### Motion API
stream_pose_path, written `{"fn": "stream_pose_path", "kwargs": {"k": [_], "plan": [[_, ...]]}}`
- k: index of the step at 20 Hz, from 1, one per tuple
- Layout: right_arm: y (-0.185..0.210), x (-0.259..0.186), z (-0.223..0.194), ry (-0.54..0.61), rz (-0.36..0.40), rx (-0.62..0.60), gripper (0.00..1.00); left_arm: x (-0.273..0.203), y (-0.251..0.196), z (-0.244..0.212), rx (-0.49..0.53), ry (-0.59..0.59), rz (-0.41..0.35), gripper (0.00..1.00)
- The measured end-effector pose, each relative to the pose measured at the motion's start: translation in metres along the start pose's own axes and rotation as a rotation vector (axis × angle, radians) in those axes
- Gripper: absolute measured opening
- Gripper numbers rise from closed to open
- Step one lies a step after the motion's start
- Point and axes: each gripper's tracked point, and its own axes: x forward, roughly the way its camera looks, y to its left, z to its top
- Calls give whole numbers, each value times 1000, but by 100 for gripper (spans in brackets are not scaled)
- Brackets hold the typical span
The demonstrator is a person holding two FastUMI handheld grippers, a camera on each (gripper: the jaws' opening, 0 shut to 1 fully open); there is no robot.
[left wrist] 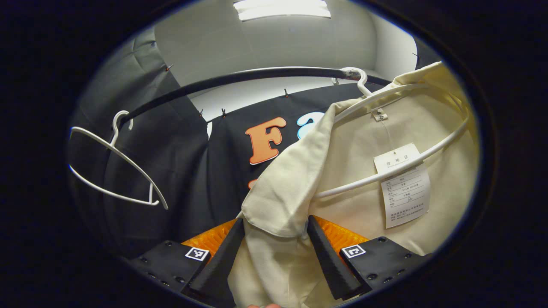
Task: Grasp the clothes on the hanger with both hands and then place them into the laundry hamper below.
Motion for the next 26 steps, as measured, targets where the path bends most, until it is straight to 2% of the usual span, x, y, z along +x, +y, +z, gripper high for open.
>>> {"fn": "stream_pose_path", "kwargs": {"k": [2,3,6,8,10,11,14,15,17,20,23,26], "plan": [[1,2,2,-5,2,9,1,4,4,4,34,-14,-26,94],[3,1,3,-9,4,12,1,5,4,5,47,-16,-44,83],[5,2,8,-22,12,7,1,7,5,14,59,-29,-106,13],[3,3,9,-25,10,1,1,10,10,17,46,-36,-135,13],[-2,4,15,-35,-3,-4,1,12,30,33,48,-76,-104,13],[-7,5,18,-42,-13,-10,1,15,32,39,60,-89,-106,8],[-19,12,27,-57,-37,-27,1,30,40,41,156,-119,-117,11],[-21,13,33,-66,-41,-32,1,35,41,42,176,-130,-112,8],[-29,18,43,-88,-54,-58,1,45,41,51,198,-163,-104,8],[-43,37,67,-125,-81,-114,1,69,46,64,200,-194,-103,8],[-55,59,88,-154,-93,-100,0,93,45,72,189,-195,-117,8],[-64,89,99,-172,-105,-105,0,114,41,84,215,-245,-124,8]]}}
